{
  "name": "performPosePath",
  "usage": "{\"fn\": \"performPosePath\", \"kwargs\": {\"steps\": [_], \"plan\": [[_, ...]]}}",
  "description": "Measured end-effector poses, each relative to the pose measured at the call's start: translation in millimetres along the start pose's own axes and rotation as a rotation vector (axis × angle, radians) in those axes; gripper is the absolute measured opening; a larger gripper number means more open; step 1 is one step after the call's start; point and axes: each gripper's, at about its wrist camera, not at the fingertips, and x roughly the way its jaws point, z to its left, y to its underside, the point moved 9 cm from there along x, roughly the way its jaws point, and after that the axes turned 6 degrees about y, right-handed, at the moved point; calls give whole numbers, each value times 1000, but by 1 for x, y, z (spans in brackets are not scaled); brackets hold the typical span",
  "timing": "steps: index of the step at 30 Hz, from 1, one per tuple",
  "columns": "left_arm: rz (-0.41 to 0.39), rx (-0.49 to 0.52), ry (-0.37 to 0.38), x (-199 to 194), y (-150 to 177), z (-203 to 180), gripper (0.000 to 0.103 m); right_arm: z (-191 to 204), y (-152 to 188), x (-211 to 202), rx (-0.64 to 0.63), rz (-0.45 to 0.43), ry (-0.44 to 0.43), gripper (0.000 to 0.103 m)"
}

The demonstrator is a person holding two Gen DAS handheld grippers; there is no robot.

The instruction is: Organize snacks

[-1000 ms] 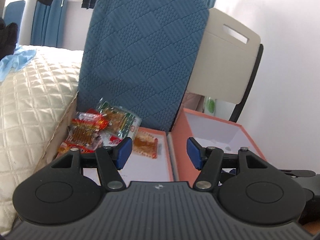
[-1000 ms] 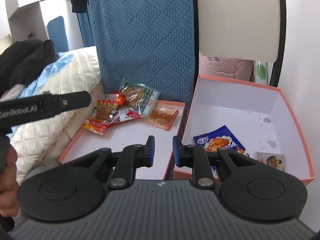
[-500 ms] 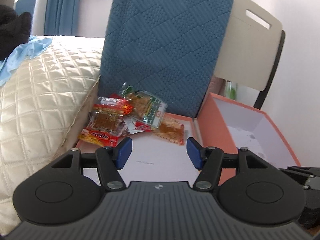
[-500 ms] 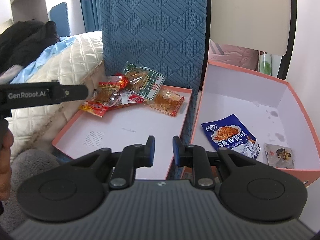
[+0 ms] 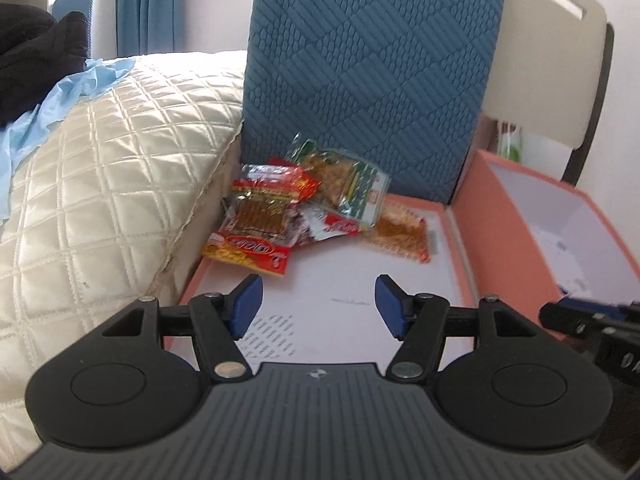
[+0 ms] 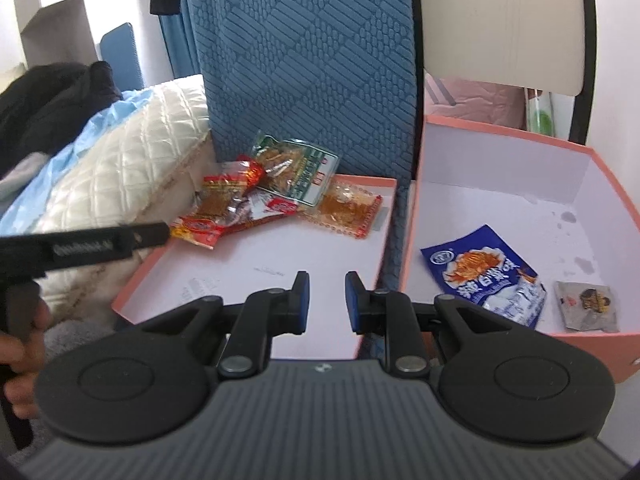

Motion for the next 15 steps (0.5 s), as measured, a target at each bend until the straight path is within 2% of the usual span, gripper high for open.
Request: {"fn": "performPosePath", "kwargs": {"steps": [7, 11, 15], "plan": [[12, -9, -30, 18, -3, 13, 69, 10, -11, 10, 19, -35, -45, 24], [-2, -57, -19, 27, -18, 20, 69, 16, -25, 19, 22, -62, -72, 24], [-24, -62, -20, 31, -40, 18, 69, 15, -44, 30, 45, -95, -94, 24]]}}
